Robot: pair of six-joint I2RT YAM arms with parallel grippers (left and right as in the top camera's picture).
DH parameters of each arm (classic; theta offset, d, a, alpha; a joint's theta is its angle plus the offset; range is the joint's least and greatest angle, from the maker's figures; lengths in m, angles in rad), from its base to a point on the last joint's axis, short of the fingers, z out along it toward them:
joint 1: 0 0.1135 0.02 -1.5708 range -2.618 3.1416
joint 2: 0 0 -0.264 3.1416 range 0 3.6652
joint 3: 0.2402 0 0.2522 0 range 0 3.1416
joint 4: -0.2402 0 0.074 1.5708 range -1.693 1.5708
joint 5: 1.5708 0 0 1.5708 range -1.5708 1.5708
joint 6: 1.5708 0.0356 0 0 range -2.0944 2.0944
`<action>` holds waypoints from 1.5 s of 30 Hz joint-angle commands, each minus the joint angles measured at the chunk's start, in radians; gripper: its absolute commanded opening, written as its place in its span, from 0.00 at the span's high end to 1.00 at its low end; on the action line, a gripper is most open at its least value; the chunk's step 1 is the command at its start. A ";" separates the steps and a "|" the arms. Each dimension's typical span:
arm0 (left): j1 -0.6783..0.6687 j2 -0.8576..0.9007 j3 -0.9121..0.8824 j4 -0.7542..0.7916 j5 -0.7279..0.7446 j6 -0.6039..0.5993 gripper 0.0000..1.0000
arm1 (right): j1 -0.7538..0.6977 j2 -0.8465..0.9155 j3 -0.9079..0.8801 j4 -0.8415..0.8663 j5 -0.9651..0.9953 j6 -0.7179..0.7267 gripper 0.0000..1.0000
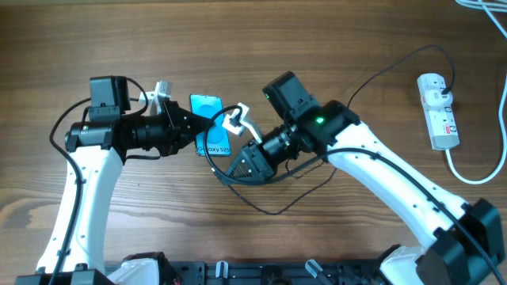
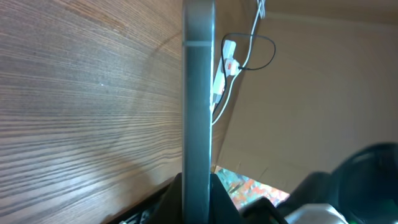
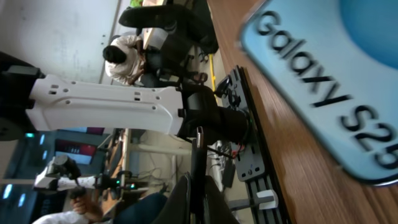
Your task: Plug charger to phone and switch on socket
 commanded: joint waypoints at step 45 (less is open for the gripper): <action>0.151 -0.007 0.003 0.996 0.388 -0.463 0.96 | -0.036 -0.027 0.017 0.579 0.043 0.559 0.96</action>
